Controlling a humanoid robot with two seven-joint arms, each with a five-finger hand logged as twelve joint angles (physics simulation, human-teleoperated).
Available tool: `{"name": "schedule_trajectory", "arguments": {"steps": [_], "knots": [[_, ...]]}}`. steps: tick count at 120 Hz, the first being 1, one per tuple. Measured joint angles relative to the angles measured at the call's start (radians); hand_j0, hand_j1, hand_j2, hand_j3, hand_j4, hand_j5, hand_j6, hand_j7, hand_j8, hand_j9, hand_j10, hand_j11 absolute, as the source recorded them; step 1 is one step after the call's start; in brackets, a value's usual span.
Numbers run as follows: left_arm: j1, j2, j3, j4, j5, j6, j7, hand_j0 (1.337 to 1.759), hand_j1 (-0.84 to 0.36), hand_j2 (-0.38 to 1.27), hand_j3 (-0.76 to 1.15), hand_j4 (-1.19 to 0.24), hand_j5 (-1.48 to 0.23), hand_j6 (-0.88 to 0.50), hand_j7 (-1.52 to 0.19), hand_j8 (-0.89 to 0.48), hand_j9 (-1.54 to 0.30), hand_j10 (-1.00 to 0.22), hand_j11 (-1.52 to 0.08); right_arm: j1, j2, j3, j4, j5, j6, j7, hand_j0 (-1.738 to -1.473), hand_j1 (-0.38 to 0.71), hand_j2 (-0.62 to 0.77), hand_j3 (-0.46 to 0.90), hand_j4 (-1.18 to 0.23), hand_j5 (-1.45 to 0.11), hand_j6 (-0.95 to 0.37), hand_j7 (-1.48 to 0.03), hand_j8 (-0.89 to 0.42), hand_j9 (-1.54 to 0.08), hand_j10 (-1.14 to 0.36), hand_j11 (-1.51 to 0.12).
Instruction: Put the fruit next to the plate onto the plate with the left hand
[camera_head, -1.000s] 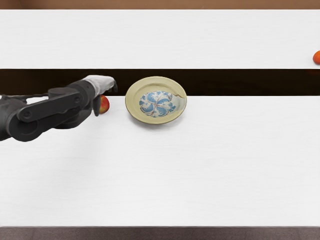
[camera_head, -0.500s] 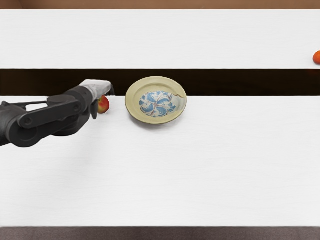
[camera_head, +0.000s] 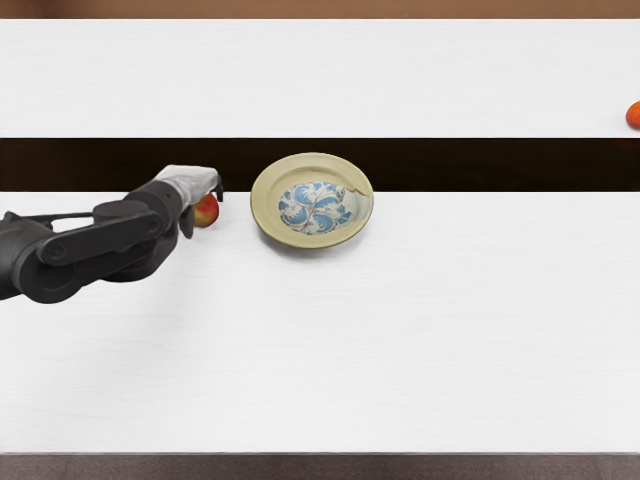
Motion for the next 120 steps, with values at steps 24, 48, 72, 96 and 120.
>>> {"name": "schedule_trajectory", "arguments": {"steps": [24, 48, 72, 96, 120], "knots": [[-0.007, -0.004, 0.034, 0.000, 0.000, 0.033, 0.000, 1.658, -0.25, 0.10, 0.00, -0.51, -0.65, -0.49, -0.65, -0.51, -0.65, -0.50, -0.65, 0.000, 0.000, 0.000, 0.000, 0.000, 0.000, 0.000, -1.658, -0.35, 0.00, 0.00, 0.00, 0.00, 0.00, 0.00, 0.00, 0.00, 0.00, 0.00], [-0.009, -0.007, 0.039, 0.001, -0.002, 0.036, 0.000, 1.655, -0.33, 0.12, 0.00, -0.53, -0.78, -0.41, -0.77, -0.47, -0.78, -0.58, -0.78, 0.000, 0.000, 0.000, 0.000, 0.000, 0.000, 0.000, -1.658, -0.35, 0.00, 0.00, 0.00, 0.00, 0.00, 0.00, 0.00, 0.00, 0.00, 0.00], [-0.033, -0.009, 0.038, 0.001, -0.006, 0.033, 0.000, 1.652, -0.34, 0.14, 0.00, -0.50, -0.85, -0.38, -0.85, -0.43, -0.86, -0.63, -0.85, 0.000, 0.000, 0.000, 0.000, 0.000, 0.000, 0.000, -1.658, -0.35, 0.00, 0.00, 0.00, 0.00, 0.00, 0.00, 0.00, 0.00, 0.00, 0.00], [-0.102, -0.009, 0.030, -0.006, -0.013, 0.027, 0.000, 1.650, -0.38, 0.17, 0.00, -0.46, -0.88, -0.33, -0.88, -0.39, -0.89, -0.65, -0.88, 0.000, 0.000, 0.000, 0.000, 0.000, 0.000, 0.000, -1.658, -0.35, 0.00, 0.00, 0.00, 0.00, 0.00, 0.00, 0.00, 0.00, 0.00, 0.00], [-0.156, -0.004, 0.028, -0.090, -0.009, 0.031, 0.001, 1.650, -0.38, 0.17, 0.00, -0.45, -0.88, -0.33, -0.88, -0.39, -0.89, -0.65, -0.89, 0.000, 0.000, 0.000, 0.000, 0.000, 0.000, 0.000, -1.658, -0.35, 0.00, 0.00, 0.00, 0.00, 0.00, 0.00, 0.00, 0.00, 0.00, 0.00]]}}
